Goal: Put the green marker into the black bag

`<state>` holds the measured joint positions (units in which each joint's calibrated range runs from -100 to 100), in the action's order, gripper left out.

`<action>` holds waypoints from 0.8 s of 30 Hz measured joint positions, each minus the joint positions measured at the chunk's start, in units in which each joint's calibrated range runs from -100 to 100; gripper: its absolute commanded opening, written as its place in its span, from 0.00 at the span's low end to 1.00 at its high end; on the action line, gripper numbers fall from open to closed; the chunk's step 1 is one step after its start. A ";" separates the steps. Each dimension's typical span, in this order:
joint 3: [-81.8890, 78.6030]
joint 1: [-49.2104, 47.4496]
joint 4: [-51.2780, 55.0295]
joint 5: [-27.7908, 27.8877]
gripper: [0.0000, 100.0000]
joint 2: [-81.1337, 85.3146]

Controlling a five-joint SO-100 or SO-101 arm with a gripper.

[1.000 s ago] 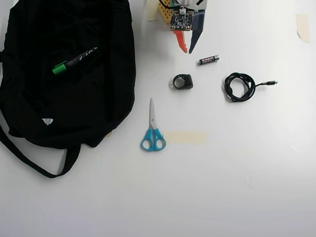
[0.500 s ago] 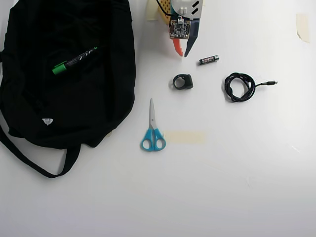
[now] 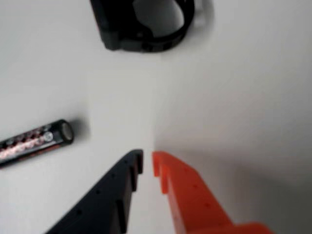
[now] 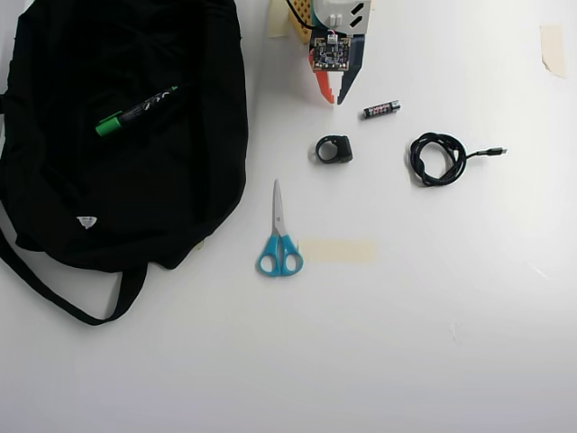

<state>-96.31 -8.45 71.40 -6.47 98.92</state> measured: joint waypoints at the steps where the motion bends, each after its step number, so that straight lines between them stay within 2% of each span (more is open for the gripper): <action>1: -0.16 0.00 0.00 0.00 0.02 0.00; 24: -1.42 0.00 -0.69 0.00 0.02 0.00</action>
<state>-97.72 -8.45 70.72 -6.47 98.92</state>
